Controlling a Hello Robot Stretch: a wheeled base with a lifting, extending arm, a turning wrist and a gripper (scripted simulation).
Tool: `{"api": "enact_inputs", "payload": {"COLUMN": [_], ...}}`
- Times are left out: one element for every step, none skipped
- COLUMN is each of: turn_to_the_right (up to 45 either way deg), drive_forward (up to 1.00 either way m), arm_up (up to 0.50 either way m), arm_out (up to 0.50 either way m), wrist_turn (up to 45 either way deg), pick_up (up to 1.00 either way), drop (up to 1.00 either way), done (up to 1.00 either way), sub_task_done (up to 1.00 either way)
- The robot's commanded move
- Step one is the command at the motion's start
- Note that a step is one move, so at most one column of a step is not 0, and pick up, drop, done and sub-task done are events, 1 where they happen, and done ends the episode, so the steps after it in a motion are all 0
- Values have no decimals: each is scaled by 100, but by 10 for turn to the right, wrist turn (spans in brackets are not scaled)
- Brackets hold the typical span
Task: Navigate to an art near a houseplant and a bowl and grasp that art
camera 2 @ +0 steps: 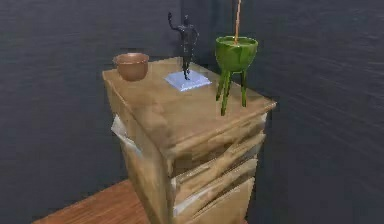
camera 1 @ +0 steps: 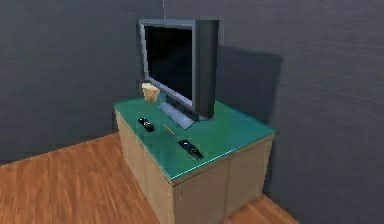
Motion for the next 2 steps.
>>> {"api": "enact_inputs", "payload": {"turn_to_the_right": [450,450], "drive_forward": [0,0], "arm_up": [0,0], "arm_out": [0,0], "wrist_turn": [0,0], "pick_up": [0,0], "drop": [0,0], "done": [0,0], "sub_task_done": [0,0]}}
